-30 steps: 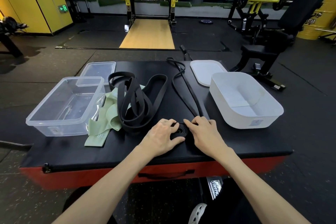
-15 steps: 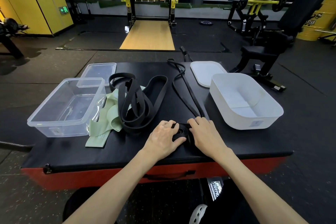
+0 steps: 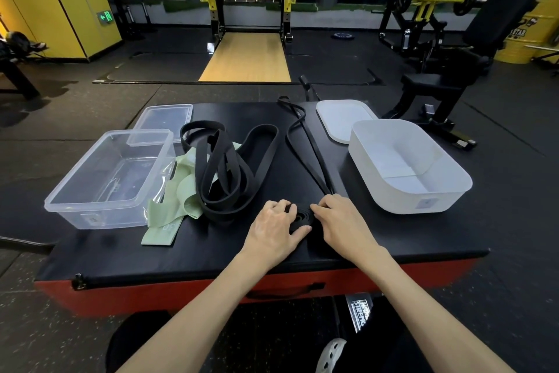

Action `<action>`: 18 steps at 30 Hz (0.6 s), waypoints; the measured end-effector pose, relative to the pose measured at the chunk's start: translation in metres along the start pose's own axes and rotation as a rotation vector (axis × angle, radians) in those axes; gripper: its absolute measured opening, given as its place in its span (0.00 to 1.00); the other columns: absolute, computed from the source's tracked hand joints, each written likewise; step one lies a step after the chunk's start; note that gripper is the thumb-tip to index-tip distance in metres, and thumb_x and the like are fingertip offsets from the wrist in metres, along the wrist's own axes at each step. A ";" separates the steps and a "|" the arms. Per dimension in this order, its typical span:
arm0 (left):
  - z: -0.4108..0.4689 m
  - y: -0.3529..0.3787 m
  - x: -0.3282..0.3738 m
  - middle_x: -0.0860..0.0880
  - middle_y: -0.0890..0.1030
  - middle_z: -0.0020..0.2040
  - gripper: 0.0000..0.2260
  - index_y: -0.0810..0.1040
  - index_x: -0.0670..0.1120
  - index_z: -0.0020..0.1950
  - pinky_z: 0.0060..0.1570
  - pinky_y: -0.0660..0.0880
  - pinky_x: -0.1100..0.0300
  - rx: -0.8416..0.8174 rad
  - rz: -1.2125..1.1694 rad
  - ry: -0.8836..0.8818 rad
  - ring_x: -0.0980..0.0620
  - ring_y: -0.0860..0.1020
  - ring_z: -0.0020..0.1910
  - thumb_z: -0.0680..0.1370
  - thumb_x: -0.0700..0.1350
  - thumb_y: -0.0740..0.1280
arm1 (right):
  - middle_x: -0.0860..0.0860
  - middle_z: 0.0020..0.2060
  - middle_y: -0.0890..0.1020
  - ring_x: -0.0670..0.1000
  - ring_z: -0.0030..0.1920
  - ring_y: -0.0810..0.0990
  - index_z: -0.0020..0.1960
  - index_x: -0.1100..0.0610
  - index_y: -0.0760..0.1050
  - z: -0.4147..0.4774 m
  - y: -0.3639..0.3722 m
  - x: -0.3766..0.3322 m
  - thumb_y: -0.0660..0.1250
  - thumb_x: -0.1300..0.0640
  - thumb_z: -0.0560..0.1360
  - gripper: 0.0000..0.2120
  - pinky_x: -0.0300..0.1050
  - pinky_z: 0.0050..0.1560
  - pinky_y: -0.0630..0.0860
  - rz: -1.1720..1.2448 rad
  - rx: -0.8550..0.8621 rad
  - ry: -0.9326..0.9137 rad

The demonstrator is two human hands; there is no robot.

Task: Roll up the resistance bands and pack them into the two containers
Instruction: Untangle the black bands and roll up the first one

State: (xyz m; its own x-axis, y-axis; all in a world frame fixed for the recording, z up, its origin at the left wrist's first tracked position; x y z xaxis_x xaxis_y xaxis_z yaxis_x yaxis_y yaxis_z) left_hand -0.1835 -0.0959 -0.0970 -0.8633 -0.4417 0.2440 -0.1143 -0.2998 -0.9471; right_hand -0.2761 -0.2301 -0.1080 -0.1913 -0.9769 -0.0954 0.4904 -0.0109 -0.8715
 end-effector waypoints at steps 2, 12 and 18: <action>-0.001 0.002 0.003 0.50 0.70 0.69 0.28 0.67 0.45 0.72 0.62 0.68 0.63 0.022 0.039 -0.013 0.51 0.66 0.66 0.79 0.62 0.56 | 0.53 0.37 0.77 0.55 0.37 0.75 0.52 0.61 0.81 -0.003 -0.001 -0.001 0.72 0.68 0.67 0.14 0.49 0.37 0.73 -0.014 0.003 -0.016; -0.002 0.008 0.011 0.48 0.68 0.70 0.29 0.66 0.43 0.73 0.66 0.65 0.59 0.041 0.017 -0.077 0.47 0.65 0.67 0.79 0.61 0.57 | 0.54 0.40 0.77 0.56 0.39 0.76 0.55 0.59 0.81 -0.008 -0.004 -0.004 0.74 0.68 0.62 0.22 0.49 0.39 0.73 -0.041 0.004 -0.067; 0.008 -0.006 -0.012 0.52 0.59 0.76 0.33 0.58 0.47 0.77 0.71 0.59 0.60 -0.178 -0.210 0.126 0.51 0.56 0.74 0.77 0.57 0.66 | 0.54 0.40 0.76 0.55 0.39 0.75 0.56 0.59 0.81 -0.007 -0.002 -0.005 0.74 0.68 0.62 0.23 0.47 0.40 0.72 -0.037 0.003 -0.058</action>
State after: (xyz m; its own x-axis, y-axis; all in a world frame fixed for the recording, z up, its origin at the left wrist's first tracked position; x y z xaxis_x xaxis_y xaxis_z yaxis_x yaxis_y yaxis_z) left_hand -0.1686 -0.0960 -0.0924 -0.8644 -0.2744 0.4213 -0.3716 -0.2156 -0.9030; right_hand -0.2824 -0.2238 -0.1093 -0.1600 -0.9865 -0.0350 0.4865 -0.0480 -0.8724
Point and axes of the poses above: each hand's wrist, its own z-axis towards the middle knuckle, its own y-axis out of the palm, x = y × z, the point moved 2 cm from there along z, towards the middle knuckle
